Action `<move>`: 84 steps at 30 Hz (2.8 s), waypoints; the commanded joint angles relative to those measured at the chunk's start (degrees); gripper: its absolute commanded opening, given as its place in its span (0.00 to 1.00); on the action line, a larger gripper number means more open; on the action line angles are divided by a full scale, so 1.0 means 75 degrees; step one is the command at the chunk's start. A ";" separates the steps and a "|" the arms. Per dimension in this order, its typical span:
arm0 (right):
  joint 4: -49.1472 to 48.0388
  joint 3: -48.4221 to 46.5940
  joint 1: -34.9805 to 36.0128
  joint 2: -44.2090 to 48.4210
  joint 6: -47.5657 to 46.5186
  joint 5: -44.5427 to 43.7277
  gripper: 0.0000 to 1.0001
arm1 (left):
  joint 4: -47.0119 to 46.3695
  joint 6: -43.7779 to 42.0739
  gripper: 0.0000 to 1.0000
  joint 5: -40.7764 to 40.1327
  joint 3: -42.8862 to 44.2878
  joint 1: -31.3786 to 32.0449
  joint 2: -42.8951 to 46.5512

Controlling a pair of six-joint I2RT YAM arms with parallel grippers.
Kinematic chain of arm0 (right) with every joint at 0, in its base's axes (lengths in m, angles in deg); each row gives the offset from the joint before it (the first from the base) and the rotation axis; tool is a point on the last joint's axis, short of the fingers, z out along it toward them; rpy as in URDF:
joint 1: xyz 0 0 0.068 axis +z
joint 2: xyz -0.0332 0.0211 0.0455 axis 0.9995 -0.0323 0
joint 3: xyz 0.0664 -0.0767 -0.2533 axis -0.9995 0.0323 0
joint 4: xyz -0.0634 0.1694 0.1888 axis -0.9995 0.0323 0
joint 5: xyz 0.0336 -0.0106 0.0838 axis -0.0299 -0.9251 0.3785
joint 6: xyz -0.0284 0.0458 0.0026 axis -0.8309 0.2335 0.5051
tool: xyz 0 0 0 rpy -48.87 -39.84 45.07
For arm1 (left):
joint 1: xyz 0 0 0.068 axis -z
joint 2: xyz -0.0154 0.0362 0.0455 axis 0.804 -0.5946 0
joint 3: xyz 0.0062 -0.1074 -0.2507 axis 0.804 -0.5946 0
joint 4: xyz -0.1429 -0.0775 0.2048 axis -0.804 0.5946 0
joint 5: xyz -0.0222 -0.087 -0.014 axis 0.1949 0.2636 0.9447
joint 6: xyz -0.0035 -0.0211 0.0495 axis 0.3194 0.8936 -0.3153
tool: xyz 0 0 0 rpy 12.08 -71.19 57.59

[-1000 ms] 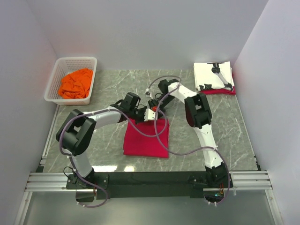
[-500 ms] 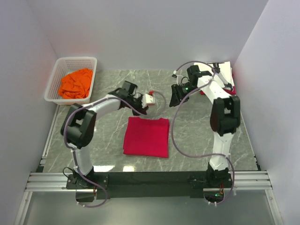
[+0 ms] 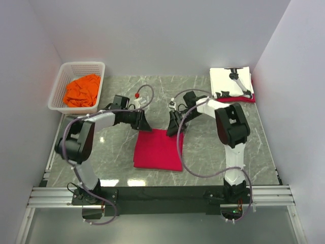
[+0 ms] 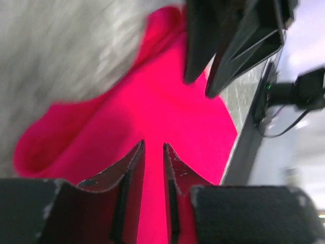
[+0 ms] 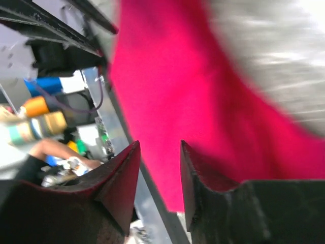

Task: Fold and stack the t-shirts
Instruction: Fold the tshirt

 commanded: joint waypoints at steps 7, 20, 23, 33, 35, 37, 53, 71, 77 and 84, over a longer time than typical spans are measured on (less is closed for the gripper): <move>-0.0658 -0.1719 -0.1152 -0.1713 0.1251 -0.1723 0.32 | -0.1149 0.2452 0.18 0.0356 0.1140 -0.1020 -0.2525; -0.1862 -0.0403 -0.1060 0.0486 0.1634 -0.0296 0.36 | -0.2542 0.3490 0.23 0.0859 0.0561 -0.1115 -0.0749; -0.2835 0.0653 -0.0674 0.1038 0.2373 0.0092 0.38 | -0.3127 0.4136 0.21 0.0895 -0.0179 -0.0624 -0.0524; -0.2593 0.0399 -0.0754 -0.0998 0.2224 -0.0399 0.37 | -0.3741 0.4714 0.18 0.0344 -0.0336 -0.0680 -0.2420; -0.2405 0.0012 -0.0906 -0.1175 0.1967 -0.0749 0.36 | -0.3576 0.4388 0.18 0.0285 0.0096 -0.0820 -0.2690; -0.2112 -0.0328 -0.1000 -0.1129 0.1722 -0.0869 0.36 | -0.3131 0.4175 0.18 0.0355 0.0367 -0.0891 -0.2715; -0.2733 0.2215 0.0277 0.0538 0.1615 0.0174 0.39 | -0.3728 0.4925 0.19 0.0906 -0.2010 -0.0118 -0.1048; -0.1770 0.0794 -0.0439 0.0730 0.1075 0.0010 0.35 | -0.3244 0.3939 0.18 0.1257 -0.0848 -0.0459 -0.0807; -0.2603 0.2178 0.0392 0.1017 0.1346 0.0315 0.35 | -0.3926 0.4490 0.17 0.1234 -0.1787 0.0104 -0.0382; -0.2275 0.1922 -0.0132 -0.0647 0.1285 0.0000 0.34 | -0.3999 0.4539 0.16 0.0954 -0.2116 0.0023 -0.1776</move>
